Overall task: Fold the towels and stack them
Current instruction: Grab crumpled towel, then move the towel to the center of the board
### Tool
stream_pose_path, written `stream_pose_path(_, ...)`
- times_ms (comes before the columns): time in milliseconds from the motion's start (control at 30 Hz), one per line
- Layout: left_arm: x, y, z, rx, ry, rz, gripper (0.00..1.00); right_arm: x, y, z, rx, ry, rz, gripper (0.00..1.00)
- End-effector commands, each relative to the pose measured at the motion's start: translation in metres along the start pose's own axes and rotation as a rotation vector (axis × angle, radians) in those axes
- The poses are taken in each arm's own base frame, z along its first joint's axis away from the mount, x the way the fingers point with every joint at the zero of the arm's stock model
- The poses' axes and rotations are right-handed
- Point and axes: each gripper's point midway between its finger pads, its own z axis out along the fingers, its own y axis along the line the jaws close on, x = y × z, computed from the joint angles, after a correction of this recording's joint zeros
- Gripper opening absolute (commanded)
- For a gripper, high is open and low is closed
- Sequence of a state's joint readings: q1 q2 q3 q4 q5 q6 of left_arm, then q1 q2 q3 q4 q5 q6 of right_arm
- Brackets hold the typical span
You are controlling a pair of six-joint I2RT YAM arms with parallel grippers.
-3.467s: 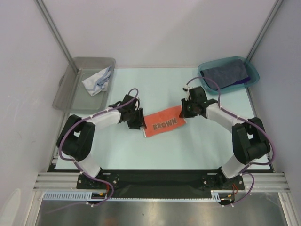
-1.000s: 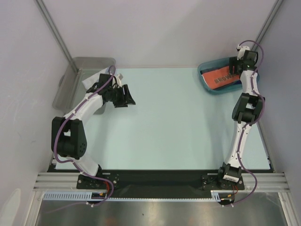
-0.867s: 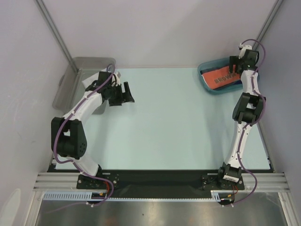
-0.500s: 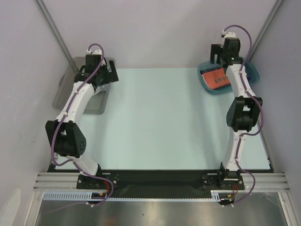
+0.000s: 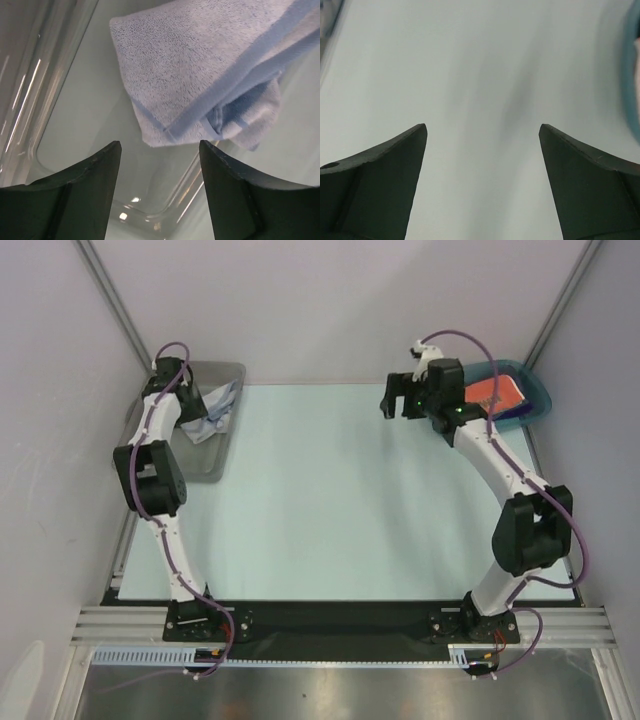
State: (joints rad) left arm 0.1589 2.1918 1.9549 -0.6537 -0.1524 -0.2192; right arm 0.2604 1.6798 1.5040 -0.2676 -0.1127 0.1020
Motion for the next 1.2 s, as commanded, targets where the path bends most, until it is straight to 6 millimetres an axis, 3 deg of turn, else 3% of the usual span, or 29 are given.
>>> stream_pose_path(0, -0.022, -0.015, 0.018, 0.073, -0.025, 0.036, 0.7, 0.022, 0.024, 0.012, -0.085, 0.047, 0.028, 1.0)
stream_pose_path(67, -0.023, -0.017, 0.031, 0.074, -0.007, 0.044, 0.71, 0.032, 0.033, 0.018, -0.107, 0.075, 0.027, 1.0)
stream_pose_path(100, -0.004, -0.014, 0.047, 0.051, 0.056, 0.049, 0.69, 0.033, 0.035, 0.02, -0.108, 0.077, 0.023, 1.0)
stream_pose_path(167, -0.001, -0.015, 0.054, 0.055, 0.068, 0.053, 0.65, 0.037, 0.039, 0.023, -0.118, 0.083, 0.025, 1.0)
stream_pose_path(267, -0.008, -0.019, 0.052, 0.076, 0.051, 0.048, 0.32, 0.034, 0.042, 0.023, -0.11, 0.078, 0.035, 1.0)
stream_pose_path(300, -0.015, -0.022, 0.047, 0.089, 0.038, 0.043, 0.14, 0.029, 0.044, 0.02, -0.115, 0.07, 0.033, 0.99)
stream_pose_path(333, -0.026, -0.03, 0.034, 0.131, 0.014, 0.029, 0.05, 0.025, 0.049, 0.018, -0.127, 0.067, 0.029, 0.97)
stream_pose_path(367, -0.044, -0.033, 0.018, 0.15, -0.031, 0.017, 0.0, 0.025, 0.051, 0.013, -0.13, 0.077, 0.03, 0.95)
stream_pose_path(433, -0.064, -0.049, -0.013, 0.238, -0.086, -0.024, 0.0, 0.015, 0.057, 0.002, -0.143, 0.054, 0.016, 0.95)
stream_pose_path(467, -0.088, -0.064, -0.055, 0.329, -0.171, -0.026, 0.0, 0.014, 0.058, -0.003, -0.143, 0.051, 0.013, 0.95)
stream_pose_path(533, -0.108, -0.082, -0.104, 0.425, -0.253, -0.043, 0.0, 0.004, 0.061, -0.021, -0.142, 0.024, 0.021, 0.96)
stream_pose_path(567, -0.119, -0.102, -0.153, 0.534, -0.329, -0.023, 0.0, 0.0, 0.064, -0.028, -0.152, 0.012, 0.022, 0.97)
stream_pose_path(633, -0.127, -0.122, -0.209, 0.641, -0.408, -0.011, 0.0, -0.012, 0.071, -0.052, -0.187, -0.028, 0.023, 0.98)
stream_pose_path(667, -0.126, -0.14, -0.261, 0.733, -0.476, 0.031, 0.0, -0.006, 0.071, -0.057, -0.189, -0.022, 0.022, 0.98)
stream_pose_path(733, -0.12, -0.154, -0.302, 0.796, -0.538, 0.107, 0.0, -0.005, 0.071, -0.072, -0.192, -0.035, 0.024, 0.99)
stream_pose_path(767, -0.099, -0.186, -0.332, 0.873, -0.54, 0.174, 0.0, -0.003, 0.071, -0.083, -0.193, -0.039, 0.024, 0.99)
stream_pose_path(800, -0.09, -0.191, -0.369, 0.92, -0.58, 0.221, 0.0, -0.003, 0.072, -0.09, -0.196, -0.047, 0.022, 0.99)
stream_pose_path(833, -0.081, -0.196, -0.39, 0.943, -0.605, 0.273, 0.0, -0.002, 0.071, -0.096, -0.193, -0.047, 0.026, 0.99)
stream_pose_path(867, -0.054, -0.214, -0.405, 0.997, -0.576, 0.314, 0.0, -0.006, 0.072, -0.109, -0.195, -0.068, 0.029, 1.0)
stream_pose_path(900, -0.041, -0.21, -0.445, 1.055, -0.622, 0.342, 0.0, 0.0, 0.069, -0.112, -0.18, -0.063, 0.034, 1.0)
stream_pose_path(933, -0.027, -0.212, -0.46, 1.081, -0.632, 0.372, 0.0, 0.001, 0.066, -0.116, -0.168, -0.067, 0.038, 1.0)
stream_pose_path(967, 0.004, -0.227, -0.465, 1.129, -0.594, 0.406, 0.0, -0.001, 0.065, -0.128, -0.16, -0.085, 0.047, 1.0)
stream_pose_path(1033, 0.033, -0.216, -0.499, 1.201, -0.617, 0.399, 0.0, 0.006, 0.06, -0.134, -0.131, -0.083, 0.062, 1.0)
stream_pose_path(1067, 0.066, -0.224, -0.485, 1.235, -0.546, 0.419, 0.02, 0.008, 0.056, -0.138, -0.116, -0.083, 0.075, 1.0)
stream_pose_path(1100, 0.083, -0.224, -0.479, 1.248, -0.511, 0.417, 0.06, 0.007, 0.055, -0.147, -0.11, -0.1, 0.089, 1.0)
stream_pose_path(1133, 0.096, -0.215, -0.486, 1.276, -0.498, 0.388, 0.08, 0.018, 0.053, -0.148, -0.098, -0.075, 0.099, 1.0)
stream_pose_path(1167, 0.132, -0.221, -0.456, 1.278, -0.413, 0.391, 0.08, 0.024, 0.051, -0.15, -0.09, -0.062, 0.105, 1.0)
